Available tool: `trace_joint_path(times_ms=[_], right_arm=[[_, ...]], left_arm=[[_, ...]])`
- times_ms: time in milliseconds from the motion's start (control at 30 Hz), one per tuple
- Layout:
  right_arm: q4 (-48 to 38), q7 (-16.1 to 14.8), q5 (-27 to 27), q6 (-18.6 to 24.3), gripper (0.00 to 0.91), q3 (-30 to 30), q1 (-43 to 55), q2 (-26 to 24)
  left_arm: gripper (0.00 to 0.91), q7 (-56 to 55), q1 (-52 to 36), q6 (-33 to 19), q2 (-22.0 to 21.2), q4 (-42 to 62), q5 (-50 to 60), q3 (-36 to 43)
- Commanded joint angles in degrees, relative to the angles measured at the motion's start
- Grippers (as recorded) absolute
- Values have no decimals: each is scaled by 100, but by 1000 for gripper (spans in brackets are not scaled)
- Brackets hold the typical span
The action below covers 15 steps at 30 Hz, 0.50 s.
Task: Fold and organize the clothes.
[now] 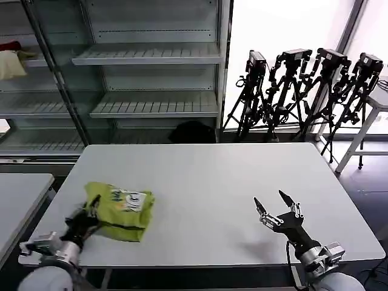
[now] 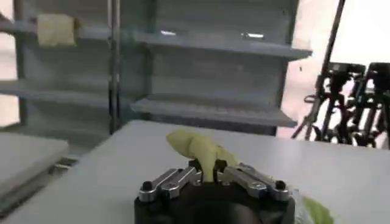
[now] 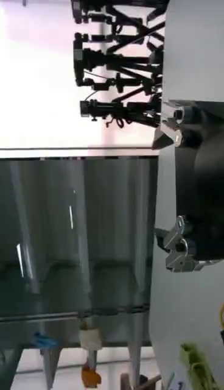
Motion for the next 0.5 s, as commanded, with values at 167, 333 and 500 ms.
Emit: trace_joint_path(times_ms=[167,333,500], right_arm=[[56,-25,74,52,907,70,-95,27],[88,-46,73,75,907,102,-141,95],[108,-57,78,73,907,160,-164,94]], left_arm=[[0,1983,-144,-291,1097,-479,1669,-1562],[0,2826,-543,-1287,646,1056,3295,1578],[0,2887,-1090,-1586,19,2075,3484,2947]])
